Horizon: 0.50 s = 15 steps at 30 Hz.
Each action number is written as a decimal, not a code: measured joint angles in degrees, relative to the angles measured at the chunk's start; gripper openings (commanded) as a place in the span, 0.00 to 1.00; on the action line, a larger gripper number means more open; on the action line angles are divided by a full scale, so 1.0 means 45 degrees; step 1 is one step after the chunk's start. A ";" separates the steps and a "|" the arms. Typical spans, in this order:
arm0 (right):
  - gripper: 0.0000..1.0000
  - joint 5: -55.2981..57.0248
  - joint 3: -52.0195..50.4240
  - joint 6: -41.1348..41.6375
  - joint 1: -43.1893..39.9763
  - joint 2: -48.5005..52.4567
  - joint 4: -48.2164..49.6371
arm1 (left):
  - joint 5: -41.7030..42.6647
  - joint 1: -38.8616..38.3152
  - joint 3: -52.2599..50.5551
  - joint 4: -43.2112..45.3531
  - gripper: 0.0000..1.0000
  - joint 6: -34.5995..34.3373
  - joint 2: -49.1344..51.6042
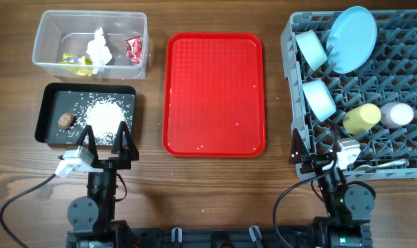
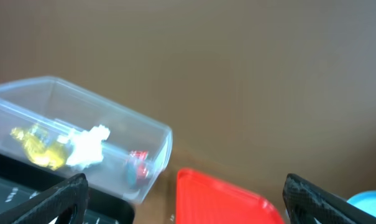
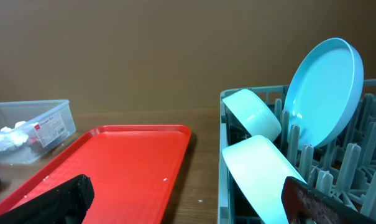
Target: Sort waste into correct bins and load items into the dishwasher rack
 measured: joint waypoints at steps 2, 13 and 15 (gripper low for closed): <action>1.00 0.0000 0.0000 0.0000 0.0000 0.0000 -0.0005 | -0.0087 -0.0238 -0.0209 -0.0753 1.00 0.0000 -0.0126; 1.00 0.0000 -0.0005 0.0000 0.0000 -0.0010 -0.0005 | -0.0228 -0.0243 -0.0248 -0.2681 1.00 0.0000 -0.0219; 1.00 0.0000 -0.0005 0.0000 0.0000 -0.0010 -0.0005 | -0.0228 -0.0243 -0.0248 -0.2681 1.00 0.0000 -0.0219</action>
